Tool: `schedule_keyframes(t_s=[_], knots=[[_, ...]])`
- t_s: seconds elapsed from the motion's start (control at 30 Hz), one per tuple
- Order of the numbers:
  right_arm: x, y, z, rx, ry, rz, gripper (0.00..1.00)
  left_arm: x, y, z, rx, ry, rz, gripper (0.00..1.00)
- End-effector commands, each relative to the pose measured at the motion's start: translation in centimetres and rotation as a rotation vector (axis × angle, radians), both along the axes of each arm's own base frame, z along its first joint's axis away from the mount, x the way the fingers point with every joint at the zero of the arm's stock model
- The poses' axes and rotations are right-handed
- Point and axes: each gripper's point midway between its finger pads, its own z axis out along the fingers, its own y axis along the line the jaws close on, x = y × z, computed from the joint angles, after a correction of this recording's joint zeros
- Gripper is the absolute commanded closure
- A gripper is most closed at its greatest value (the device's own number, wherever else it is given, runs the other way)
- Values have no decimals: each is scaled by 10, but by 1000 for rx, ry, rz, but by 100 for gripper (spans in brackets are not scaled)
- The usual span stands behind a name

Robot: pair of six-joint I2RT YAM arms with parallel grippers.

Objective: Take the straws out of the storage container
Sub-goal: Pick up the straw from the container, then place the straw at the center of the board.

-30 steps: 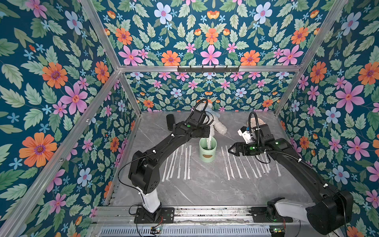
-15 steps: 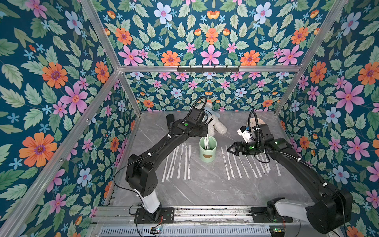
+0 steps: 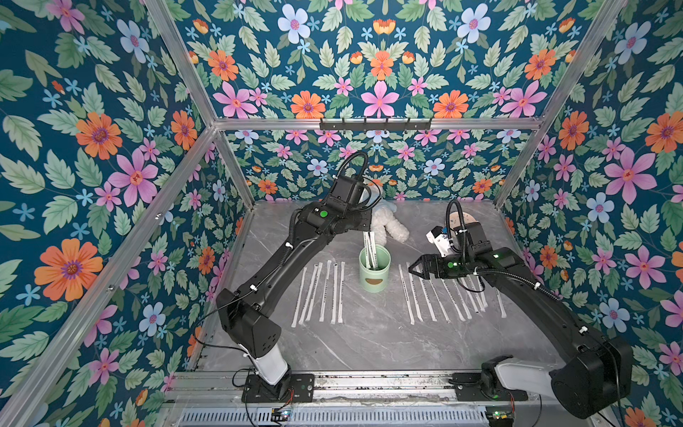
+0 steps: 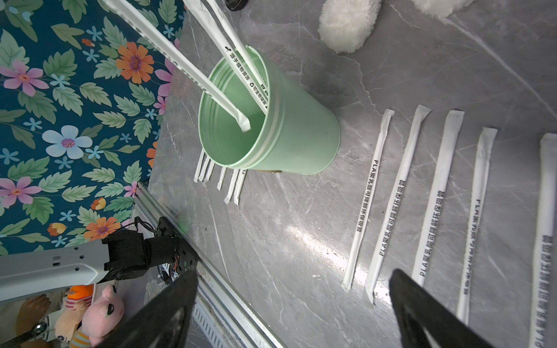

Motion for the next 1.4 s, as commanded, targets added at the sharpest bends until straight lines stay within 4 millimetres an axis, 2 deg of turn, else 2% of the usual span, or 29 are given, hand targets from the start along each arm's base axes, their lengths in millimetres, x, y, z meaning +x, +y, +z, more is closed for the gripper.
schedule_keyframes(t_s=[0.0, 0.37, 0.43, 0.53, 0.63, 1.0, 1.17, 1.37], knots=[[0, 1, 2, 1, -7, 9, 1, -4, 24, 13, 93, -25, 47, 93], [1, 2, 0, 0, 2, 11, 1, -14, 92, 85, 193, -163, 209, 96], [1, 3, 0, 0, 4, 10, 1, -16, 106, 93, 197, -177, 237, 96], [1, 4, 1, -1, 5, 14, 1, -16, 129, 90, 232, -159, 286, 97], [1, 5, 1, 0, 6, 13, 1, -11, 154, 68, 283, -83, 338, 98], [0, 5, -6, -9, 27, 10, 1, 4, 232, -74, 592, 346, 517, 100], [-2, 4, -12, -15, 30, 12, 1, 3, 243, -128, 697, 485, 508, 99], [-3, 4, -21, -21, 42, 17, 1, -5, 240, -184, 695, 631, 466, 98]])
